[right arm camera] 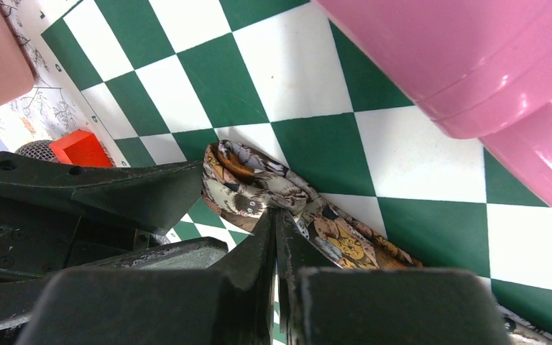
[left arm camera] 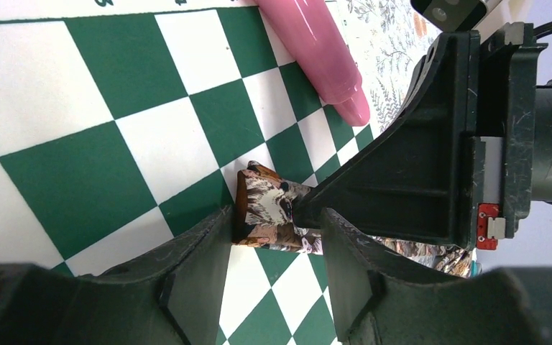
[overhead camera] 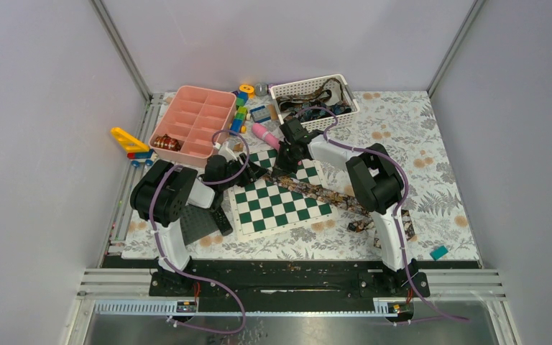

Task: Roll the ties
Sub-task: Roll the tie at the center of the board.

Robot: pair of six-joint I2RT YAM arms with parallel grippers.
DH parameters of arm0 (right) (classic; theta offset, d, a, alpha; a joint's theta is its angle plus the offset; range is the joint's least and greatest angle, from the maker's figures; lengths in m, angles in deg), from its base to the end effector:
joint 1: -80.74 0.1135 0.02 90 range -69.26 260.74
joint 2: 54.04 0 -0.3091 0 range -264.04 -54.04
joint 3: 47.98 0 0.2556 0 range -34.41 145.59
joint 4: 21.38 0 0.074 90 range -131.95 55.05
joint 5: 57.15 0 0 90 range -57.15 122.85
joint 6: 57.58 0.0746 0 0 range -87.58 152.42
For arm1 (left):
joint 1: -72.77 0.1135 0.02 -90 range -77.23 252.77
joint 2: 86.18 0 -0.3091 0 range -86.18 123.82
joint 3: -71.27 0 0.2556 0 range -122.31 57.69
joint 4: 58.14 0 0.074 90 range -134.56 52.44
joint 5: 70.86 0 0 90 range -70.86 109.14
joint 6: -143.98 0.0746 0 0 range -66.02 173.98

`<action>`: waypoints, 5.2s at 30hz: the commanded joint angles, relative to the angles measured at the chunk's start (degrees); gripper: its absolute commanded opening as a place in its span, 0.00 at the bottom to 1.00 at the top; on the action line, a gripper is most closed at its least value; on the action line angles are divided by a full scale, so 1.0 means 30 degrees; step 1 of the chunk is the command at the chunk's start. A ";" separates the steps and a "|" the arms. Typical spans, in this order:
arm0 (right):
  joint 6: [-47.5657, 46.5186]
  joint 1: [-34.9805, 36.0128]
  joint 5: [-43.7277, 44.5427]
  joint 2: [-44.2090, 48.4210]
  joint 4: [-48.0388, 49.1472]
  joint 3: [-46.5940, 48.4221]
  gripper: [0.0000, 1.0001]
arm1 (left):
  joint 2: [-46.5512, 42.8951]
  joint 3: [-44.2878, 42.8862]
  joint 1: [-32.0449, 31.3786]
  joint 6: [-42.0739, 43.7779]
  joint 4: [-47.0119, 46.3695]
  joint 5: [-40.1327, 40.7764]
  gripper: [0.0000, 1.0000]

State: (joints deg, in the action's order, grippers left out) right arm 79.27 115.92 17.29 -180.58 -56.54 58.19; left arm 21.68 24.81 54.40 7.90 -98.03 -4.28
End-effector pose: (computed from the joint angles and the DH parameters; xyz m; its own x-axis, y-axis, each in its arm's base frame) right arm 0.4186 0.3195 0.1526 -0.9563 0.1858 -0.2257 0.0272 0.8252 0.5642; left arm 0.3415 -0.1446 0.1311 -0.7025 -0.4632 -0.5404 0.1934 0.6065 -0.7712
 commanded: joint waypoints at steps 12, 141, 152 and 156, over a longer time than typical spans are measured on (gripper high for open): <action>0.0007 -0.0086 0.1412 0.0066 -0.1887 -0.0247 0.00 | -0.0107 -0.0062 -0.0639 0.1172 0.1486 -0.0522 0.57; -0.2257 -0.3904 0.2475 2.1161 -0.1865 -1.0720 0.25 | 0.1149 -1.2728 -1.1563 1.4851 2.4159 2.2647 0.07; -0.2335 -0.3937 0.2671 2.1333 -0.1993 -1.0917 0.26 | 0.1703 -1.3310 -1.2002 1.4566 2.4581 2.1840 0.09; -0.2483 -0.3941 0.2713 2.1365 -0.2134 -1.0809 0.26 | 0.1736 -1.3275 -1.1997 1.4323 2.4570 2.1272 0.12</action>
State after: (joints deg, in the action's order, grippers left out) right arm 72.58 104.57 24.40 -117.90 -62.96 25.49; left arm 26.44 -13.09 18.86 51.98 -24.48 61.40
